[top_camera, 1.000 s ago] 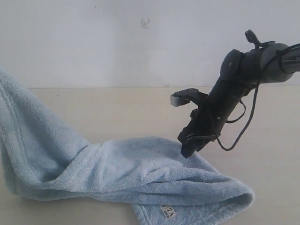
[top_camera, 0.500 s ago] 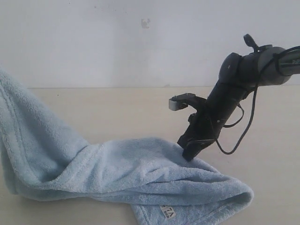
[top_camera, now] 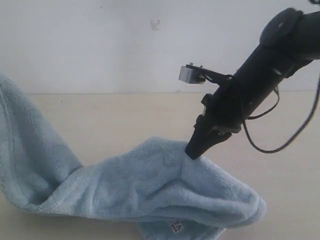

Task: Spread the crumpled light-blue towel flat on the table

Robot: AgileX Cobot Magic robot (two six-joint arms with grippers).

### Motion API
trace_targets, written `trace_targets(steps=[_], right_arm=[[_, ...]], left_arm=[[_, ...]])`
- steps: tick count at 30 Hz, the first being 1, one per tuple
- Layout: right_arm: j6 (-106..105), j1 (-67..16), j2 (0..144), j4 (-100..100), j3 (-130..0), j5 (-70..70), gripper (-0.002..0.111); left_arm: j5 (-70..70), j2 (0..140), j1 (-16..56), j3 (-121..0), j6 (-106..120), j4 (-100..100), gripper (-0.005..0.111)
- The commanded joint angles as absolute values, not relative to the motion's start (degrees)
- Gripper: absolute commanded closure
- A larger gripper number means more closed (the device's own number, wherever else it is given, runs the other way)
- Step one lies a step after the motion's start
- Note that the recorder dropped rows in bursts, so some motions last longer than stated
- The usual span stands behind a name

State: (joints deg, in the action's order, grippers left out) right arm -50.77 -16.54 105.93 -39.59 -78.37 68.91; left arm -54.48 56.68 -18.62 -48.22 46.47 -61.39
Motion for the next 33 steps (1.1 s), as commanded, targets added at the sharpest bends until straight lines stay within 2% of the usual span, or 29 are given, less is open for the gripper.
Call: trace_targets(steps=[1, 5, 9, 18, 20, 25, 26, 30, 33], right_arm=[[-48.7, -16.6, 91.6, -35.6, -70.8, 69.7, 0.108], [-46.9, -18.1, 79.1, -34.2, -62.2, 69.9, 0.108], [-41.3, -24.6, 70.9, -29.3, -53.4, 67.8, 0.108], [-33.9, -38.4, 73.0, -27.2, -41.1, 65.6, 0.107], [-33.5, -40.4, 73.9, -28.0, -40.2, 66.3, 0.095], [-31.2, -41.7, 73.2, -27.6, -40.2, 61.9, 0.04], [-30.0, -41.7, 72.8, -27.5, -40.2, 59.6, 0.037], [-24.6, -41.7, 68.9, -22.9, -40.2, 51.6, 0.05], [-14.2, -41.7, 65.5, -9.4, -40.2, 49.7, 0.057]], left_arm=[[-54.6, 56.3, -18.1, -48.0, 46.7, -62.8, 0.103], [-54.4, 56.3, -15.4, -48.0, 47.5, -62.7, 0.103], [-54.0, 56.3, -13.7, -48.0, 47.6, -62.5, 0.103], [-54.1, 56.3, -13.4, -48.0, 47.6, -62.6, 0.103], [-54.1, 56.3, -13.4, -48.0, 47.6, -62.6, 0.103], [-54.1, 56.3, -13.4, -48.0, 47.6, -62.6, 0.103], [-54.1, 56.3, -13.4, -48.0, 47.6, -62.6, 0.103], [-54.4, 56.3, -13.3, -47.9, 47.6, -62.7, 0.103], [-54.4, 56.3, -13.3, -47.9, 47.6, -62.5, 0.103]])
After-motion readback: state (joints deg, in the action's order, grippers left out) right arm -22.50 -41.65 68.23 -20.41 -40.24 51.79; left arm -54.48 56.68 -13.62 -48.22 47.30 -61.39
